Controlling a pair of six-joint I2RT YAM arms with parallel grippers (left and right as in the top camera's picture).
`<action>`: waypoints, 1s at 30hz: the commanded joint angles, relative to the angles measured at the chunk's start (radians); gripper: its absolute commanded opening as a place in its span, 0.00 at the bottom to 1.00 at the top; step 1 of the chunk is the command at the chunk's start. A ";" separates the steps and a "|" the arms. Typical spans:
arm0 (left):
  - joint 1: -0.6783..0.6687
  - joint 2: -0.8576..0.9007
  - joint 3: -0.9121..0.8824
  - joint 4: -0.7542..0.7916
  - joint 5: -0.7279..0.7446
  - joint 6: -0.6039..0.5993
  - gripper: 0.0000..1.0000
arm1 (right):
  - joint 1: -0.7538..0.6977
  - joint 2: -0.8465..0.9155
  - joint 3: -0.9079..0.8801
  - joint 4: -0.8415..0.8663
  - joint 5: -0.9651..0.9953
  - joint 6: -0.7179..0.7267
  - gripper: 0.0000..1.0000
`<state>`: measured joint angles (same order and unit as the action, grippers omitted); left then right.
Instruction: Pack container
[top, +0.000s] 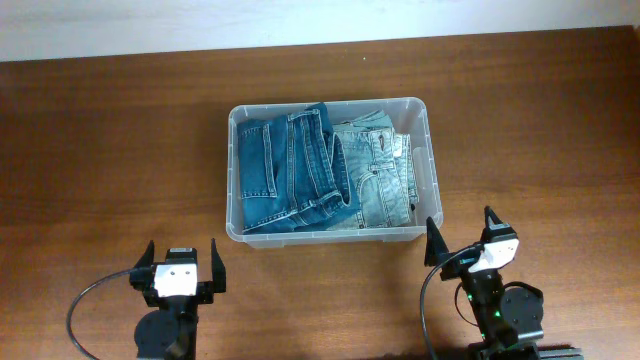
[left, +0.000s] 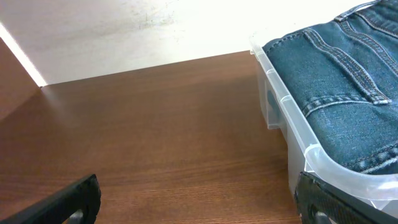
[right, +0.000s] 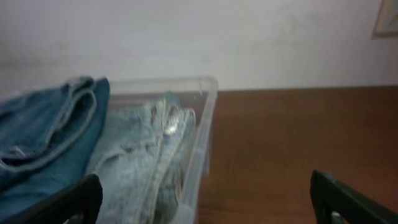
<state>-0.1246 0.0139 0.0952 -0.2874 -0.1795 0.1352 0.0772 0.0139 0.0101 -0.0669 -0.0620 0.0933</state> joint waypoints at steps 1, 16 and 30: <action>0.005 -0.009 -0.006 0.004 0.011 0.013 1.00 | -0.008 -0.011 -0.005 -0.009 0.038 -0.016 0.98; 0.005 -0.009 -0.006 0.004 0.011 0.013 1.00 | -0.008 -0.011 -0.005 -0.009 0.037 -0.086 0.99; 0.005 -0.009 -0.006 0.004 0.011 0.013 1.00 | -0.006 -0.010 -0.005 -0.009 0.037 -0.086 0.99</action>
<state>-0.1246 0.0135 0.0952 -0.2874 -0.1795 0.1352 0.0772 0.0139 0.0101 -0.0696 -0.0414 0.0147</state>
